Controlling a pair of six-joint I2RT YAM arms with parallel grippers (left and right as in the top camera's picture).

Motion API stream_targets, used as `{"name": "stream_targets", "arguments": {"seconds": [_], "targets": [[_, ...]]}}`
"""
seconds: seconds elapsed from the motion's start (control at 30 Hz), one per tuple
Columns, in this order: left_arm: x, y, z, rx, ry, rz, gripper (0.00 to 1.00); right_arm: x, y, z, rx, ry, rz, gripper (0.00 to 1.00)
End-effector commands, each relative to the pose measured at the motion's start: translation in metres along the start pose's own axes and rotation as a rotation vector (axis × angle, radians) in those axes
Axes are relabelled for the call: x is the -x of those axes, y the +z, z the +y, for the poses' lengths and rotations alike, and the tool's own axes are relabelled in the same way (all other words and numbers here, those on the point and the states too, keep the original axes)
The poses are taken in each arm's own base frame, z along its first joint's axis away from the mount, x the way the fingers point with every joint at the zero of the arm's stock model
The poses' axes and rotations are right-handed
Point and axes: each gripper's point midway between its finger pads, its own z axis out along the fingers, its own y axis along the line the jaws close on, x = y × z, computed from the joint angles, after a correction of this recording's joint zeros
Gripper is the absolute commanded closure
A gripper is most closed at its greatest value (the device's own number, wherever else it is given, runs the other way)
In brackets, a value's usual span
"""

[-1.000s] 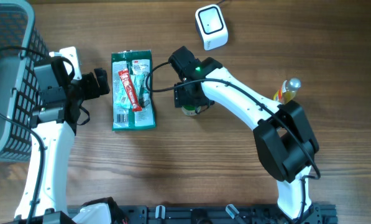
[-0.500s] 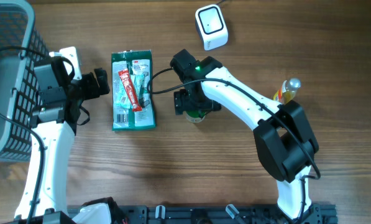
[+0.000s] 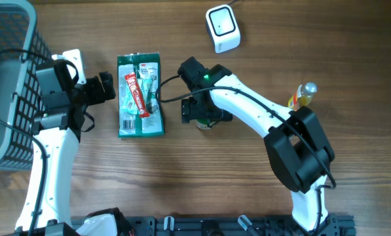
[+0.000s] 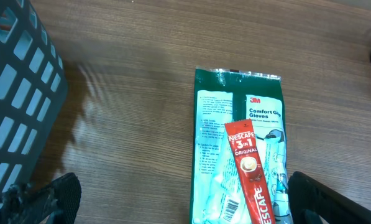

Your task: Scan the item barcode

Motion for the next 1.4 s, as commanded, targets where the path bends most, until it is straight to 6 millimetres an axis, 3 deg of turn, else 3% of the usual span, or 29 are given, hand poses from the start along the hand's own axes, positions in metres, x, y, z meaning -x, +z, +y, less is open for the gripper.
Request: {"name": "stream_targets", "arguments": {"seconds": [0.0, 0.07, 0.23, 0.4, 0.47, 0.53, 0.57, 0.63, 0.77, 0.87, 0.93, 0.97, 1.07, 1.13, 1.37], "targets": [[0.003, 0.0, 0.001, -0.001, 0.005, -0.007, 0.0, -0.001, 0.009, -0.001, -0.014, -0.001, 0.004, 0.0], [0.003, 0.0, 0.001, -0.001, 0.005, -0.007, 0.0, -0.001, 0.009, -0.001, -0.014, 0.01, 0.004, 0.11], [0.003, 0.0, 0.001, -0.001, 0.005, -0.007, 0.0, -0.001, 0.008, -0.012, -0.074, 0.041, -0.01, 0.26], [0.003, 0.0, 0.001, -0.001, 0.005, -0.007, 0.0, 0.005, 0.008, -0.009, -0.064, -0.22, -0.025, 0.33], [0.003, 0.0, 0.001, -0.001, 0.005, -0.007, 0.0, 0.009, 0.008, -0.006, -0.056, -0.325, -0.042, 0.29], [0.003, 0.0, 0.001, -0.001, 0.005, -0.007, 0.0, 0.012, 0.008, -0.004, -0.051, -0.332, -0.055, 0.05], [0.003, 0.0, 0.001, -0.001, 0.005, -0.007, 0.0, 0.012, 0.008, -0.004, -0.048, -0.265, -0.057, 0.0], [0.003, 0.0, 0.001, -0.001, 0.005, -0.007, 0.0, 0.013, 0.008, -0.003, -0.043, -0.129, -0.062, 0.01], [0.003, 0.0, 0.001, -0.001, 0.005, -0.007, 0.0, 0.007, 0.008, -0.007, -0.052, -0.047, -0.039, 0.2], [0.003, 0.0, 0.001, -0.001, 0.005, -0.007, 0.0, 0.009, 0.008, -0.005, -0.047, -0.071, -0.048, 0.34], [0.003, 0.0, 0.001, -0.001, 0.005, -0.007, 0.0, 0.014, 0.008, -0.002, -0.04, -0.163, -0.068, 0.37], [0.003, 0.0, 0.001, -0.001, 0.005, -0.007, 0.0, 0.016, 0.008, -0.002, -0.044, -0.192, -0.073, 0.36], [0.003, 0.0, 0.001, -0.001, 0.005, -0.007, 0.0, 0.017, 0.008, -0.001, -0.042, -0.252, -0.078, 0.17], [0.003, 0.0, 0.001, -0.001, 0.005, -0.007, 0.0, 0.017, 0.008, -0.001, -0.037, -0.15, -0.079, 0.07], [0.003, 0.0, 0.001, -0.001, 0.005, -0.007, 0.0, 0.01, 0.005, 0.0, -0.001, 0.009, -0.029, 0.07]]}}
